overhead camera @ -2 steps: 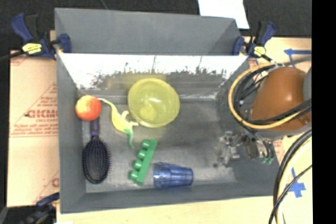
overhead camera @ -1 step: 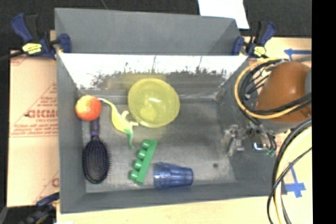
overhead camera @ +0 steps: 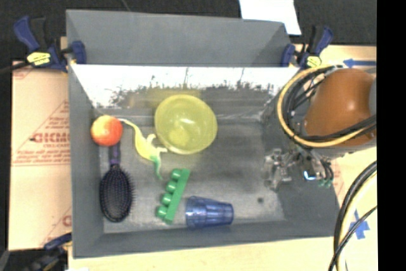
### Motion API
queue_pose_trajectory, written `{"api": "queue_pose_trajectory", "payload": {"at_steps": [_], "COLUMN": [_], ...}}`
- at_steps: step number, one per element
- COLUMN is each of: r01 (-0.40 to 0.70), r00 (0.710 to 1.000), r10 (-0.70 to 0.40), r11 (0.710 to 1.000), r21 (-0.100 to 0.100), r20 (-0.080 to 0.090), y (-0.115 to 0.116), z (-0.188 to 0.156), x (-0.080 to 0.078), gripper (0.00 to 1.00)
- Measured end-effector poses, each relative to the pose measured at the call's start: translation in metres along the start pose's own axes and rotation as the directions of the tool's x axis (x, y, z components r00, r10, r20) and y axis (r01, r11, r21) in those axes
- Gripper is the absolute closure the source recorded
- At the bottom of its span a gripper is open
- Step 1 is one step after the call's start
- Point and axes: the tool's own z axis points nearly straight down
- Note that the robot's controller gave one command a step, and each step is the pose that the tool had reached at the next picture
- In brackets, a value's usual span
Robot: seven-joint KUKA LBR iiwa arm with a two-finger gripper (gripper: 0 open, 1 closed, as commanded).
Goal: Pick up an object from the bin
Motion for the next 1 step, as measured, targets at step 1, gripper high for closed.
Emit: {"api": "queue_pose_trajectory", "payload": {"at_steps": [1], "r01": [0.181], "r00": [0.983], "r10": [-0.181], "r11": [0.983], "r21": [-0.005], "r20": [-0.008], "y": [0.0614], "z": [0.0331], "x": [0.0159], "gripper": [0.0]}}
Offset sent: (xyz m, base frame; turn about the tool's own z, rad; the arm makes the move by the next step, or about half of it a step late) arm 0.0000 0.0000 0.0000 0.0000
